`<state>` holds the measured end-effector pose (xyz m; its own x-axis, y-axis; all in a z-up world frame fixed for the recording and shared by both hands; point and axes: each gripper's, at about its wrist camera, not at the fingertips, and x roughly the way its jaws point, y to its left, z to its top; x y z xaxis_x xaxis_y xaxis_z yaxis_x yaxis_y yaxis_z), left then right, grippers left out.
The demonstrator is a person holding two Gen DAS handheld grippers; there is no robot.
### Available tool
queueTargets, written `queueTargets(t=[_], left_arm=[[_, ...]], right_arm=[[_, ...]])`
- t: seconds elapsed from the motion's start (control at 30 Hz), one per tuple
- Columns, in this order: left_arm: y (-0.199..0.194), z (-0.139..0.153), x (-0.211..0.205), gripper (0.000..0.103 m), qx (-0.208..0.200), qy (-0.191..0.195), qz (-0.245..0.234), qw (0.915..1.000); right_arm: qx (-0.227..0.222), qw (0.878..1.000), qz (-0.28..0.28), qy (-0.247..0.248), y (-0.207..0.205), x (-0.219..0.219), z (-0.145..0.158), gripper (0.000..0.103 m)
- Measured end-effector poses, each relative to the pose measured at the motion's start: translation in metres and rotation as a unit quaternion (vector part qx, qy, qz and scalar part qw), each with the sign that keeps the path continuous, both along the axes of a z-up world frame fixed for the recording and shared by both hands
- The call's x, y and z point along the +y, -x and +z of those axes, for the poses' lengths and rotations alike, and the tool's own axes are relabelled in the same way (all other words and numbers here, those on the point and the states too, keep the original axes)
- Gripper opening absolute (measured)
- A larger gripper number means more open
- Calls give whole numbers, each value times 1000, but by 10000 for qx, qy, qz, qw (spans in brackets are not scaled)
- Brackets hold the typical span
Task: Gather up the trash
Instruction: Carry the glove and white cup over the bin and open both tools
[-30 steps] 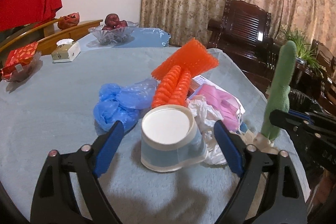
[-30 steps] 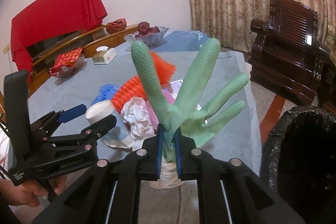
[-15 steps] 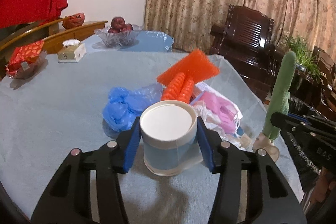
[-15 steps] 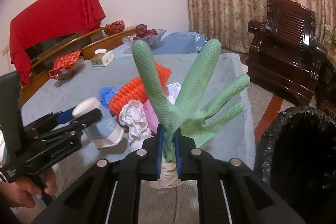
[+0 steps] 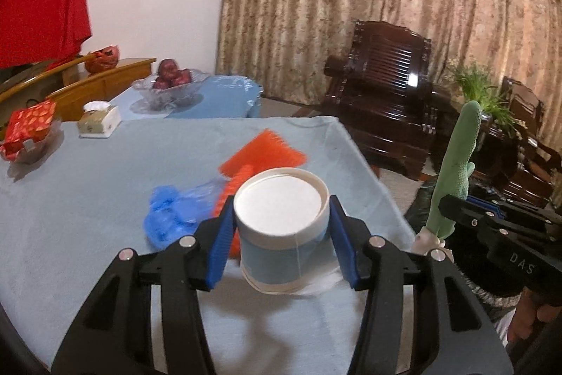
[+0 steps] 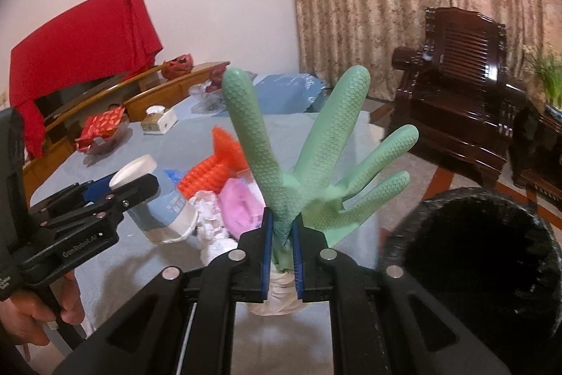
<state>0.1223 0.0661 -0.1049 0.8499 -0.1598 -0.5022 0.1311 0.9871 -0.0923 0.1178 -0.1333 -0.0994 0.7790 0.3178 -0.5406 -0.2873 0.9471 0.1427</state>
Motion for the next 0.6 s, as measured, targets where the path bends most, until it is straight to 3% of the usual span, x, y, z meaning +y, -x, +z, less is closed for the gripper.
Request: queueTargets(t=[0.33,0.6], left_arm=[[-12,3,-70,50,-23,141,-772,9969],[-20,-5,-137,50,19,245,-1447,9892]], right_arm=[[-61,9970,-770,91,17,-75,8,10],[78,9891,-1467,126,28,-138,-2,10]])
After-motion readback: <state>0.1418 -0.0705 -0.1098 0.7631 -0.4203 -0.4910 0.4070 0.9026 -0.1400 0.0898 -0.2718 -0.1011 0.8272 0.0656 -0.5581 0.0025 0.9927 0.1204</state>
